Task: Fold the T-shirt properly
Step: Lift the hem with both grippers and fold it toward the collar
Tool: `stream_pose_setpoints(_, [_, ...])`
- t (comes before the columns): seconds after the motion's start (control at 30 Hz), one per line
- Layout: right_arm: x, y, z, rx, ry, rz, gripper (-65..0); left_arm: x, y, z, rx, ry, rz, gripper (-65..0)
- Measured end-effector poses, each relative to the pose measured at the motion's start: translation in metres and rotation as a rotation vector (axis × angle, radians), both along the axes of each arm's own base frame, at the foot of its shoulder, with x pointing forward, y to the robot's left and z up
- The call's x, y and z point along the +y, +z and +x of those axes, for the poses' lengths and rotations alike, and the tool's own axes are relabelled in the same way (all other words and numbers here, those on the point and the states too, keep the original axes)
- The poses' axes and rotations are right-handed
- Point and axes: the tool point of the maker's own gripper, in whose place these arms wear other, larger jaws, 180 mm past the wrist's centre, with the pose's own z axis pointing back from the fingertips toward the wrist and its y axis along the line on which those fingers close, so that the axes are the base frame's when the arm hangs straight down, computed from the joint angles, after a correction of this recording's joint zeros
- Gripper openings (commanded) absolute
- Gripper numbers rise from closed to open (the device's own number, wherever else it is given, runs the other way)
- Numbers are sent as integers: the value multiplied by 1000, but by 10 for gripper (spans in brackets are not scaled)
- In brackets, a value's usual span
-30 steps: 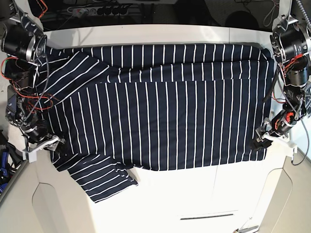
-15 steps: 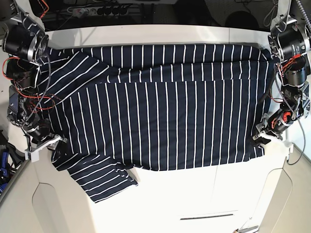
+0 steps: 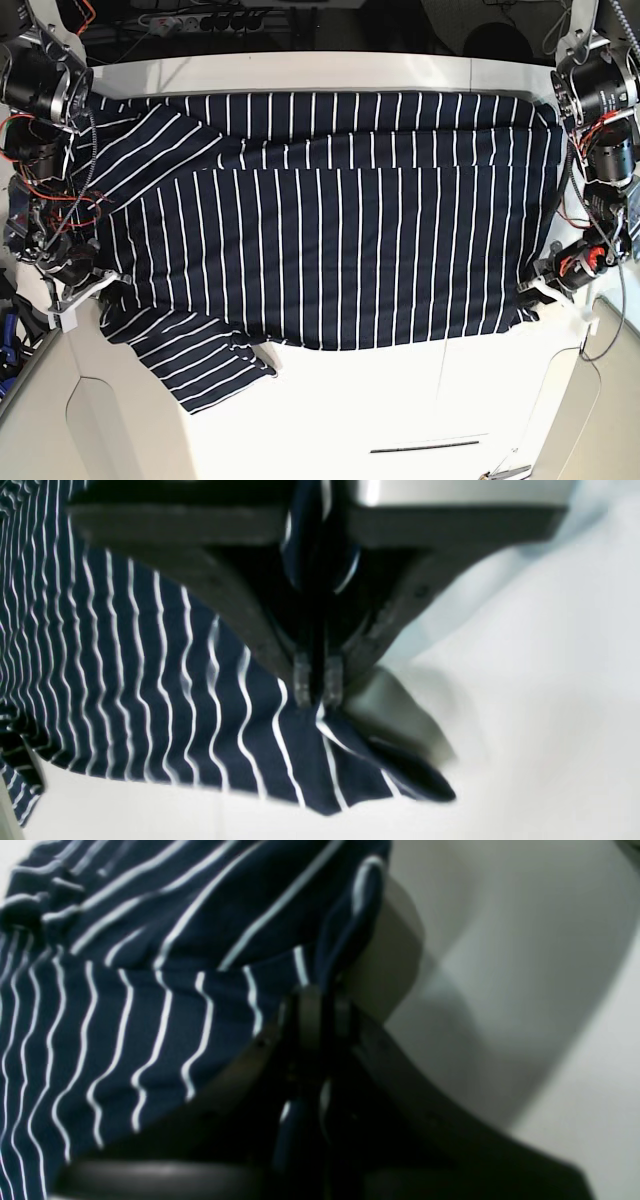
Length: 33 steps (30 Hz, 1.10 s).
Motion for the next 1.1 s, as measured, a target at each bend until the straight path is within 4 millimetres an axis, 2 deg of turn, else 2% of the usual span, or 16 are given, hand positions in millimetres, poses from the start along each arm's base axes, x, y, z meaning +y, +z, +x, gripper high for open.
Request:
stream_pose_setpoints(0.13, [-3,15,1,-1,-5,54,-650,9,19,-1,-4,-30,26,-650])
stream_pose_setpoints(0.27, [-12,31,1,-31,2,74,-650,13,21,-12,18,-45,17,-650])
stream_pose_setpoints(0.37, [-17,32,-8,-20,2,74,-650,12,23,-20,23,-65,16,-650])
stream_pose_setpoints(0.57, [-14,34,-31,-46,34,51,-650,20,29,-42,21,-99,63,-650])
stream_pose_setpoints(0.7, [-12,34,-49,-51,66,7,-650,22,31,-62,36,-123,87,-650])
stream_pose_setpoints(0.83, [-9,32,-67,-47,91,-25,-650,14,34,-78,33,-164,110,-650])
stream_pose_setpoints(0.97, [-7,17,-92,-5,103,-39,-650,8,21,-99,77,-194,129,-650])
stream_pose_setpoints(1.1, [-7,1,-112,38,98,-33,-650,8,11,-111,106,-195,126,-650])
